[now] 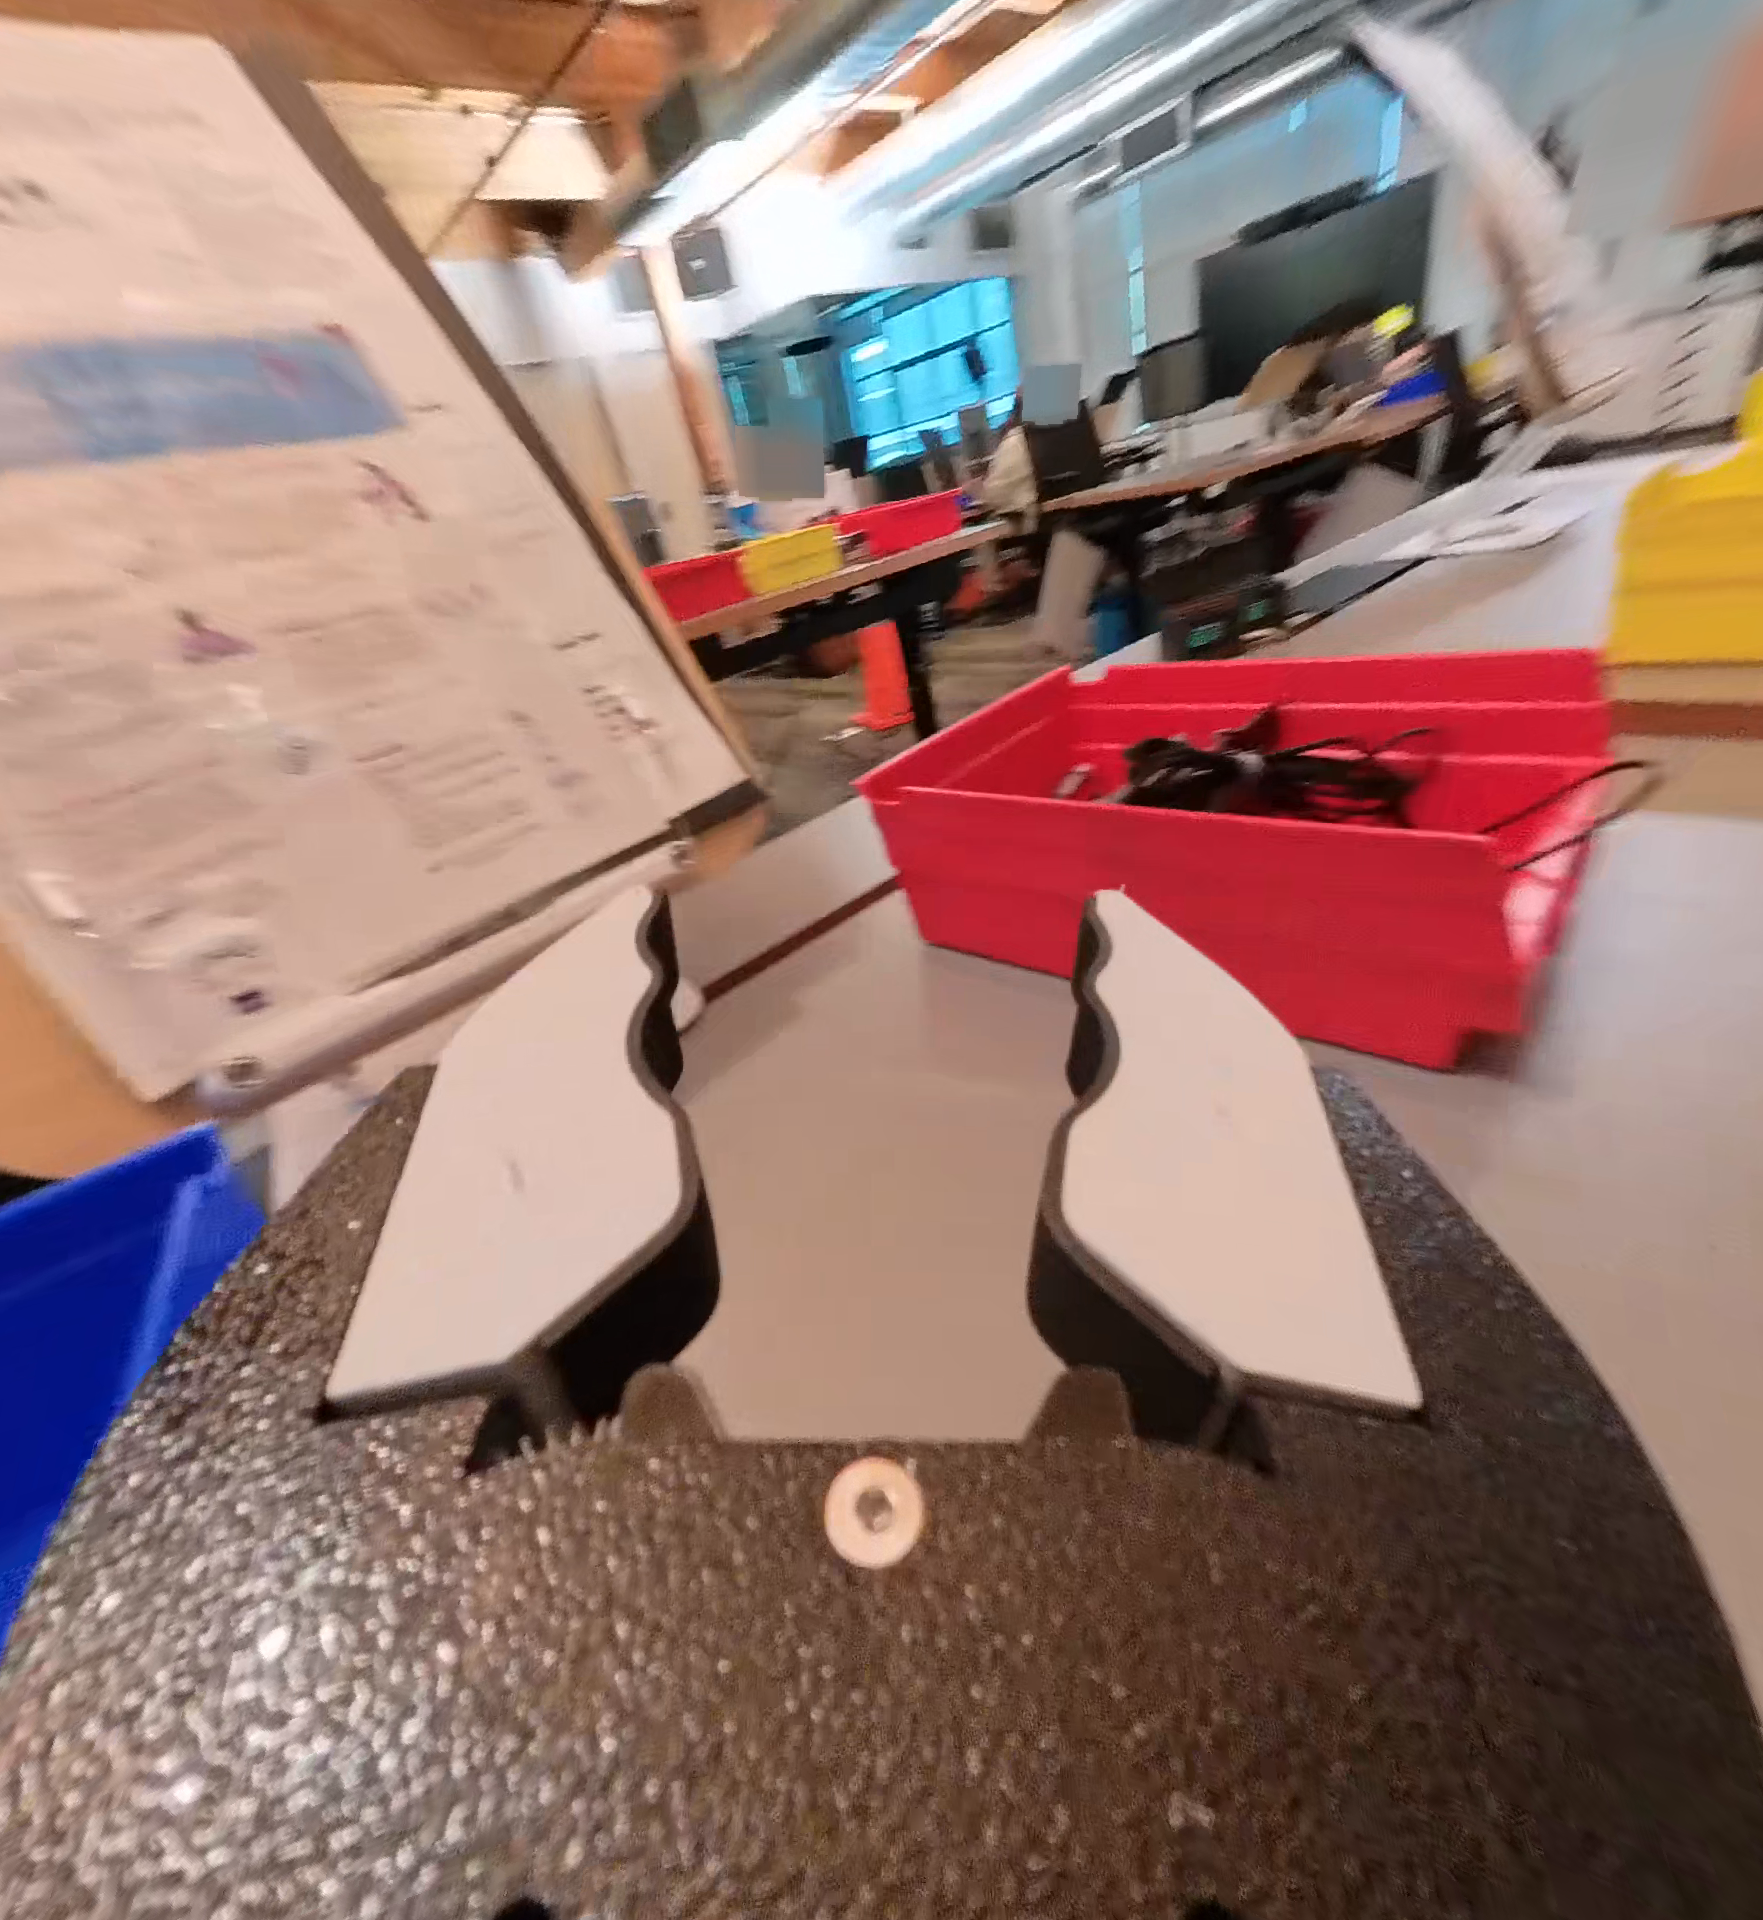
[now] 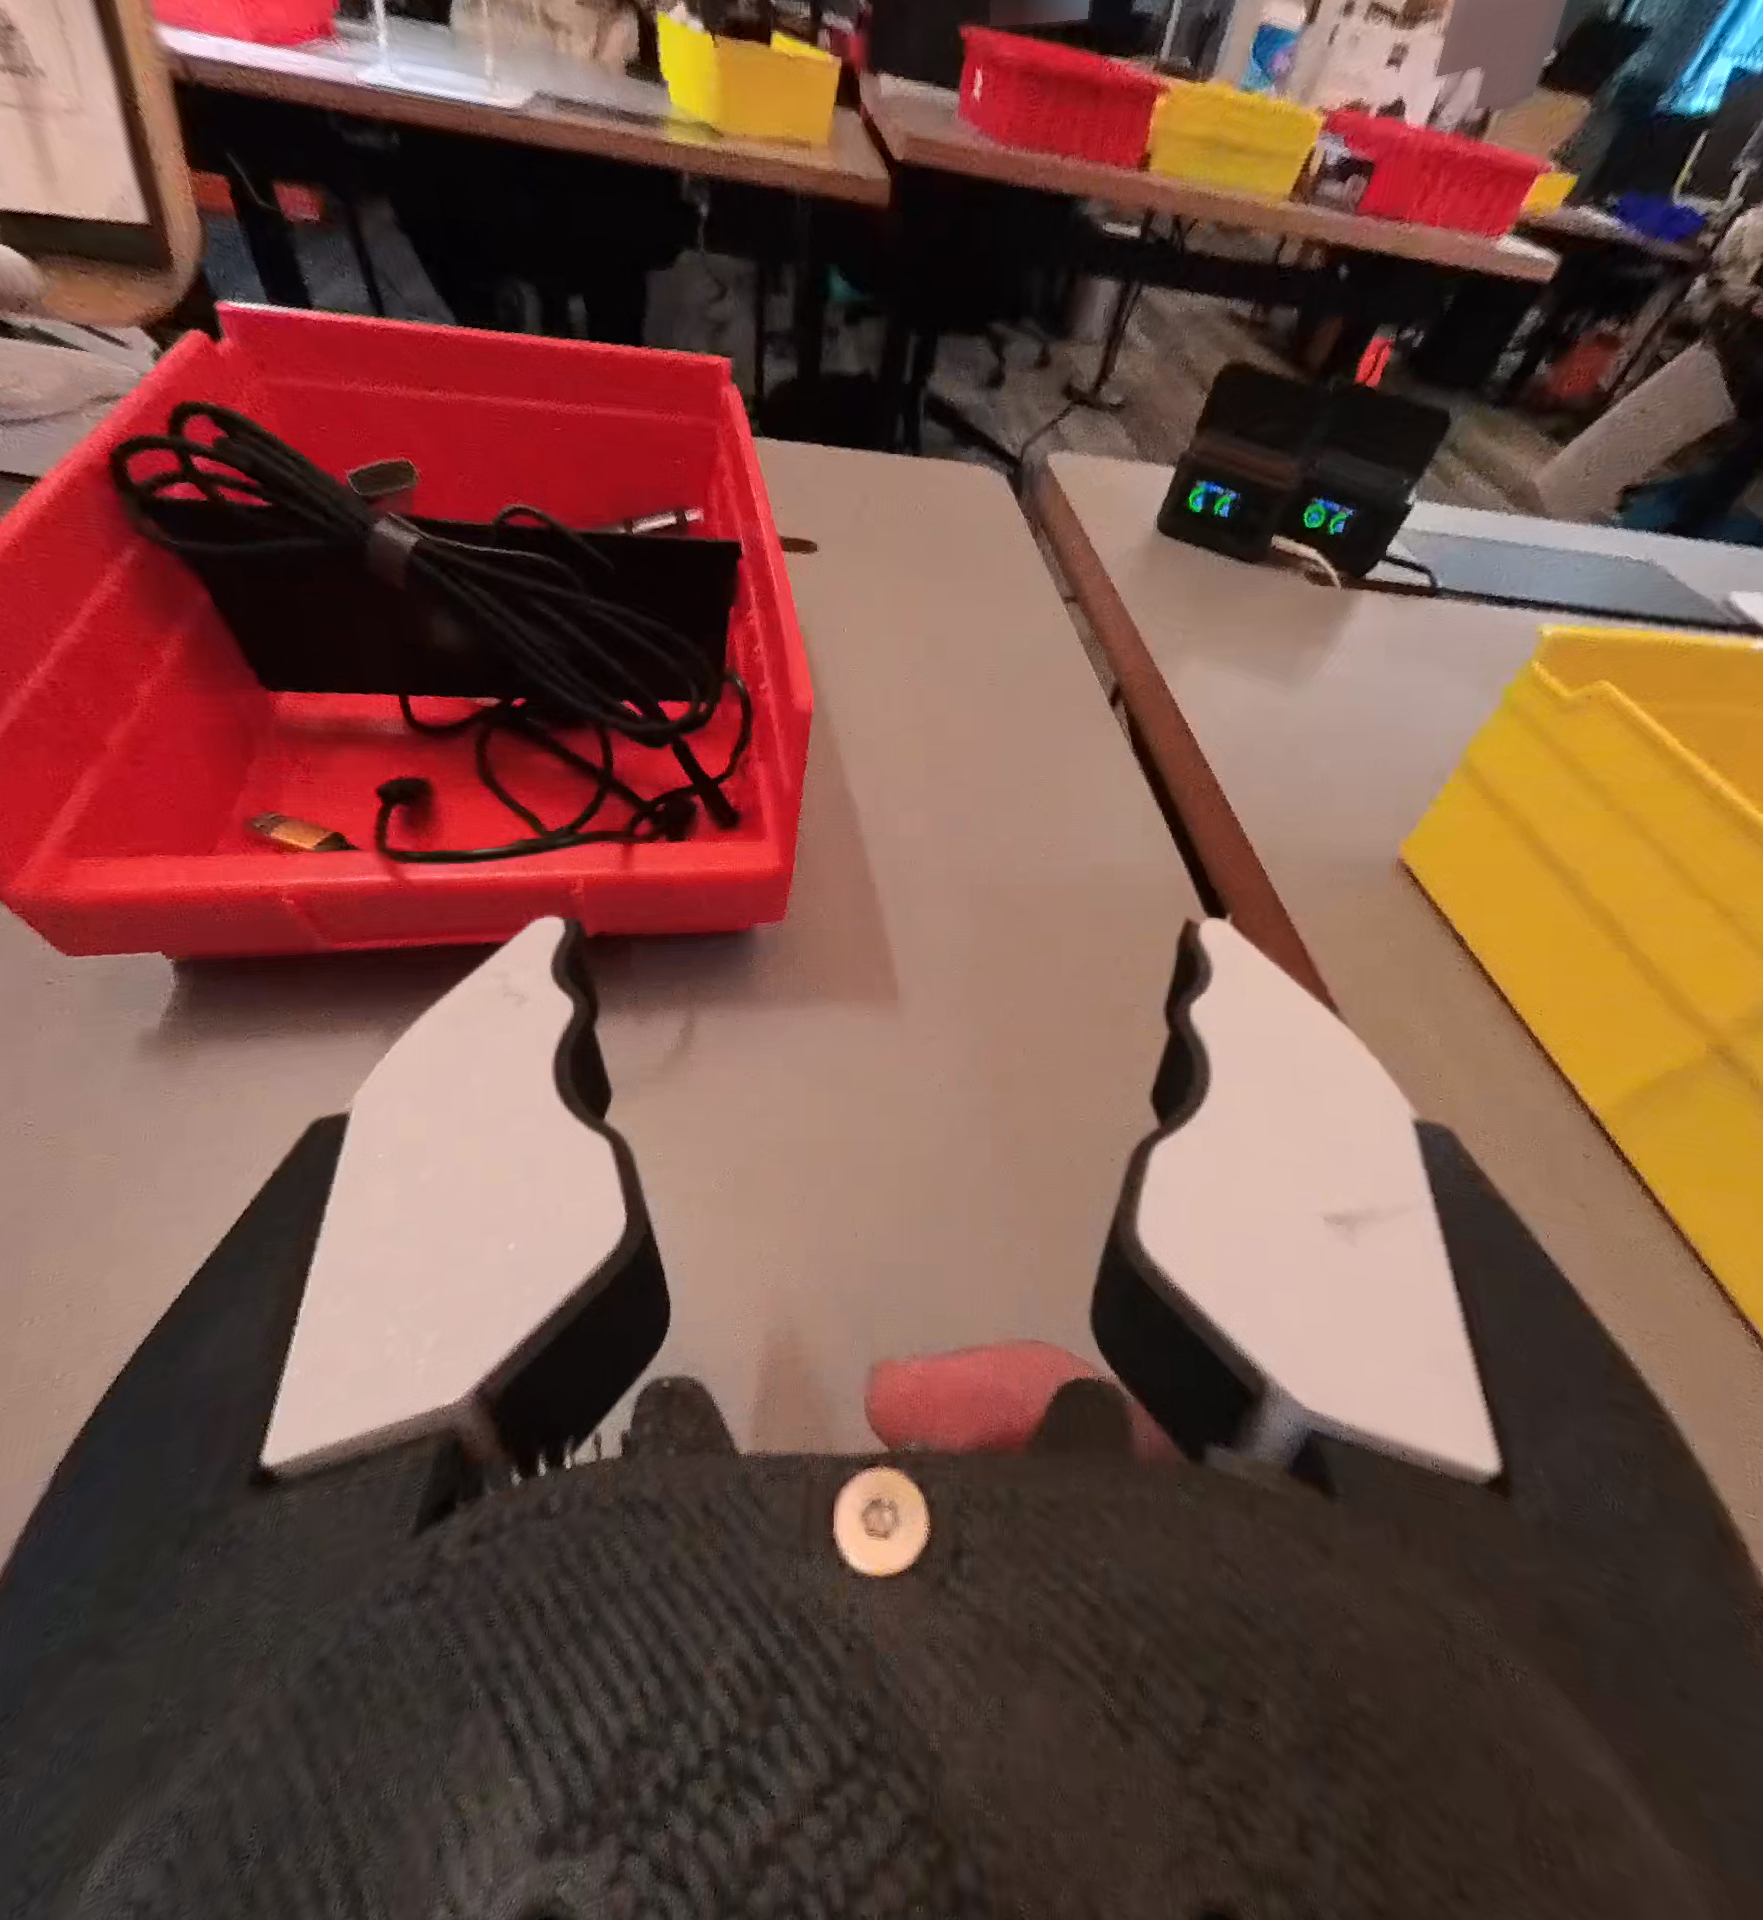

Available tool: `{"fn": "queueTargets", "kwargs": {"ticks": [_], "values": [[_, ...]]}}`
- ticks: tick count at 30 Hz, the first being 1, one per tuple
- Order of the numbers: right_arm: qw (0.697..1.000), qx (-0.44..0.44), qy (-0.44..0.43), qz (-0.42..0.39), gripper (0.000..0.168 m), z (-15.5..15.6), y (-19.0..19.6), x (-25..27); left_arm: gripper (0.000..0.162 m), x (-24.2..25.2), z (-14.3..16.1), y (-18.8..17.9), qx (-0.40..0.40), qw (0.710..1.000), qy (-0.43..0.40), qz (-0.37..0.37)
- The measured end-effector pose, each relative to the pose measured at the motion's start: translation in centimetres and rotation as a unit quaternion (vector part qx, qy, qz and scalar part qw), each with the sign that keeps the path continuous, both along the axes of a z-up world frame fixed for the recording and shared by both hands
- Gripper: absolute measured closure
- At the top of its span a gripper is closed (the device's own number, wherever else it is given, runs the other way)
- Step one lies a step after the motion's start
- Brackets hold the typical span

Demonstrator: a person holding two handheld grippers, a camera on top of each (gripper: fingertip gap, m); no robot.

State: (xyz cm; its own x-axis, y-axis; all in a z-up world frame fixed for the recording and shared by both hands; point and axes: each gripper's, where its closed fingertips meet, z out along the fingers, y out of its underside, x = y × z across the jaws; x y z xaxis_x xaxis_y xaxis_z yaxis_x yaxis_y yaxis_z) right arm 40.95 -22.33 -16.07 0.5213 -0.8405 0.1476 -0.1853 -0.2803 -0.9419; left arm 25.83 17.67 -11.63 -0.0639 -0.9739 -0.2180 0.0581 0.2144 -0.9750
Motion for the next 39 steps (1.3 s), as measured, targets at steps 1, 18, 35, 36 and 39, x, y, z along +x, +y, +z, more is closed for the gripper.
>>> {"fn": "queueTargets", "kwargs": {"ticks": [1, 18, 35, 36, 39], "values": [[1.0, 0.005, -0.008, 0.018, 0.064, 0.2, 0.2, -0.2, 0.088, 0.3, 0.1, 0.0, 0.004, 1.0, 0.006, 0.011], [0.986, 0.078, 0.041, 0.145, 0.078, -1.0, 4.8, -1.8, 0.06, 15.4, -8.3, -15.7, -0.066, 0.97, 0.205, 0.114], [0.983, 0.082, 0.033, 0.16, 0.088, 0.4, 6.5, -2.8, 0.138, 15.2, -11.2, -8.0, -0.043, 0.947, 0.306, 0.085], [0.983, 0.082, 0.029, 0.163, 0.088, 0.8, 6.7, -3.0, 0.14, 14.3, -11.2, -7.6, -0.049, 0.947, 0.308, 0.076], [0.982, 0.065, 0.004, 0.178, 0.088, 2.2, 7.9, -4.2, 0.144, 10.2, -10.9, -6.6, -0.056, 0.946, 0.315, 0.053]]}}
